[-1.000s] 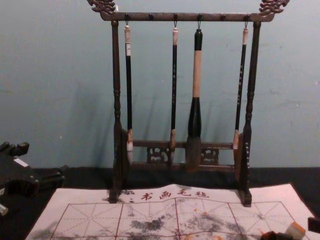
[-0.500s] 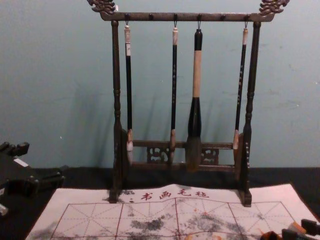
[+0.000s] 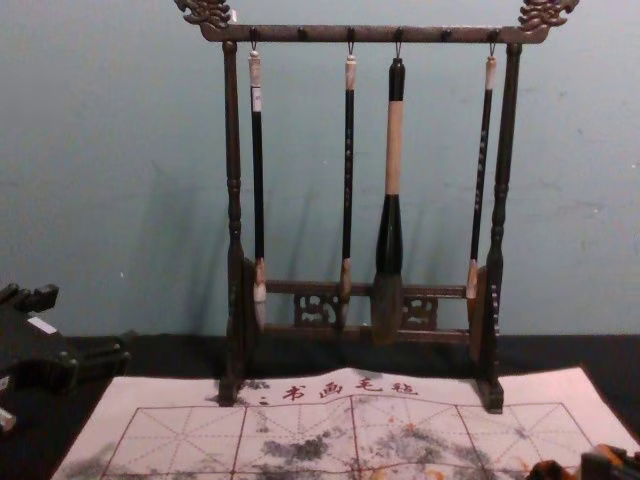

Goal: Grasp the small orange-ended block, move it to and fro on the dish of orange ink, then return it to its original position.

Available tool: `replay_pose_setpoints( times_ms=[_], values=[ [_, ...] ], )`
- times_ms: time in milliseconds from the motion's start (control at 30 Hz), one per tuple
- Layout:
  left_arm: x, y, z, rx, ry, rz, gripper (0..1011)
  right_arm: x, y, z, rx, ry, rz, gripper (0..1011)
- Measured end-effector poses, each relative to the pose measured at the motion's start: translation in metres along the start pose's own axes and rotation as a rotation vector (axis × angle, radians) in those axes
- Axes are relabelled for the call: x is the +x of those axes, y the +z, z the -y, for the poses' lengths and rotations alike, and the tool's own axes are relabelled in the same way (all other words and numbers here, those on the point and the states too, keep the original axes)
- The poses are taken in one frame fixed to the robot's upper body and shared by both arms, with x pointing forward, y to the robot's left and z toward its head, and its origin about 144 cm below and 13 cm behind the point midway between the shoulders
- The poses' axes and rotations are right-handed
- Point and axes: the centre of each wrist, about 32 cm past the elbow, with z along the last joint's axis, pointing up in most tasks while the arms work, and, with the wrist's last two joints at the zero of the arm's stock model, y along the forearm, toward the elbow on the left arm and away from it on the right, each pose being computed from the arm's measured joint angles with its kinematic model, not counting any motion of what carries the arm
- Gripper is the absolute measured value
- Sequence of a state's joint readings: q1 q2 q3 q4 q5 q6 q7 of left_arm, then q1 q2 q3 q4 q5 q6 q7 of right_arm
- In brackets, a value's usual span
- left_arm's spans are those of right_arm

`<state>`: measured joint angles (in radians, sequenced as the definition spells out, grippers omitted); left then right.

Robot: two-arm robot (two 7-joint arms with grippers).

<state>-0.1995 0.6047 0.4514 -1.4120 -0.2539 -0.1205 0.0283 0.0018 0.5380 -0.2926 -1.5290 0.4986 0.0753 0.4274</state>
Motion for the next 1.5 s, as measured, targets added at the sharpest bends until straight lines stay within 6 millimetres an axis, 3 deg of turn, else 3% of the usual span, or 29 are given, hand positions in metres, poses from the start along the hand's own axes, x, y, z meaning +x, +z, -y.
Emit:
replay_pose_setpoints(
  times_ms=[900, 1500],
  values=[
    [0.0, 0.0, 0.0, 0.0, 0.0, 0.0, 1001, 0.0, 0.0, 0.0, 0.0, 0.0, 0.0, 108],
    [0.0, 0.0, 0.0, 0.0, 0.0, 0.0, 1001, 0.0, 0.017, 0.004, 0.053, 0.008, -0.018, 108]
  ],
)
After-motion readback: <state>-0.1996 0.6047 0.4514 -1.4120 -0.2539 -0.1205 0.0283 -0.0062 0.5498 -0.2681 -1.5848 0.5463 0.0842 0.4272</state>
